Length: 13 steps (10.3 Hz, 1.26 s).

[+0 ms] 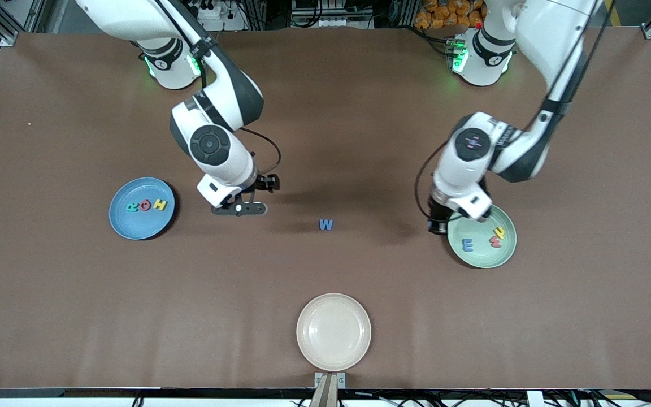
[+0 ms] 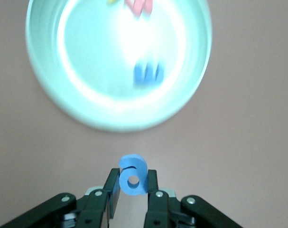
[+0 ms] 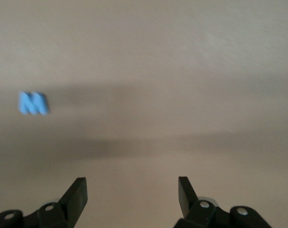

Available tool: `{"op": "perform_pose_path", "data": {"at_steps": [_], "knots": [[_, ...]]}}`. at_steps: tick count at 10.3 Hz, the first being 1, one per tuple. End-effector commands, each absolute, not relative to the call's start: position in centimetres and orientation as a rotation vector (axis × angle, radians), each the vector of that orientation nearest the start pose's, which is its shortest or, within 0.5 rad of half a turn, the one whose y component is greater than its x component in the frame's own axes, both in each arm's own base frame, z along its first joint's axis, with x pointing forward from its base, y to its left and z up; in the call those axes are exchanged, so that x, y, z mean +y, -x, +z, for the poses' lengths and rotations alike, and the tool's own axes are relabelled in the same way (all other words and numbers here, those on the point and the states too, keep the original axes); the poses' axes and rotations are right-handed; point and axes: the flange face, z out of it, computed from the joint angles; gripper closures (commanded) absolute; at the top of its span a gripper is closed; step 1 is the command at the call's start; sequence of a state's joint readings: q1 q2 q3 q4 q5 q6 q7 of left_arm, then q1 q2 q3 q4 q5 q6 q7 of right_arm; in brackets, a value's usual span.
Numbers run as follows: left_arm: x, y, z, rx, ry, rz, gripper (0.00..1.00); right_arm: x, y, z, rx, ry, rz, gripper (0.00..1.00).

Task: Sort uppercase to blue plate, lowercase to green plate
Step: 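Grasp blue M with the right gripper while the left gripper drops a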

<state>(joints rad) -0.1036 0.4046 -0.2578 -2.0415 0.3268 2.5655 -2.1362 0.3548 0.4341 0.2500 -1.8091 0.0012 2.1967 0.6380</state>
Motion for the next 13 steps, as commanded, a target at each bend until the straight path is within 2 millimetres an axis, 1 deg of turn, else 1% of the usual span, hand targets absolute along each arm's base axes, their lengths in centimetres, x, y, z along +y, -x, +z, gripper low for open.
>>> {"op": "perform_pose_path", "data": {"at_steps": [1,2,3,4,5,7,8,9,10,11,12,13], "knots": [[-14.8,-59.6,26.5,-2.227,2.321,-0.259,1.0,39.7,-55.2,29.2,0.229,3.001,0.089,0.14],[-12.5,-60.1,26.3,-2.21,2.324,-0.261,1.0,41.6,-55.0,28.5,0.241,3.004,0.077,0.14],[-11.6,-60.2,25.8,-2.207,2.317,-0.25,0.96,43.1,-55.3,27.4,0.227,3.037,0.022,0.15],[-11.5,-60.2,25.6,-2.202,2.316,-0.248,0.01,43.6,-55.8,26.2,0.223,3.084,-0.052,0.16],[-11.9,-59.9,25.1,-2.181,2.323,-0.243,0.0,44.1,-56.6,25.4,0.244,3.088,-0.086,0.16],[-12.1,-59.8,24.9,-2.174,2.326,-0.237,0.0,46.0,-56.7,24.0,0.203,3.045,-0.143,0.16],[-12.2,-59.8,24.9,-2.172,2.328,-0.237,0.0,46.8,-56.7,24.0,0.185,3.019,-0.17,0.16],[-12.2,-59.8,24.9,-2.172,2.328,-0.237,0.0,47.1,-57.1,23.8,0.177,3.016,-0.185,0.16],[-12.1,-59.9,25.1,-2.166,2.333,-0.246,0.0,47.9,-56.4,23.2,0.116,3.04,-0.213,0.16],[-12.0,-60.0,25.2,-2.105,2.369,-0.287,0.0,48.3,-56.1,22.3,0.101,3.046,-0.211,0.17],[-11.9,-60.0,25.3,-2.001,2.431,-0.332,0.0,48.6,-56.1,22.0,0.107,3.042,-0.213,0.17],[-12.0,-60.1,26.3,-1.876,2.512,-0.376,0.0,49.3,-56.2,21.6,0.122,3.038,-0.226,0.18]]}}
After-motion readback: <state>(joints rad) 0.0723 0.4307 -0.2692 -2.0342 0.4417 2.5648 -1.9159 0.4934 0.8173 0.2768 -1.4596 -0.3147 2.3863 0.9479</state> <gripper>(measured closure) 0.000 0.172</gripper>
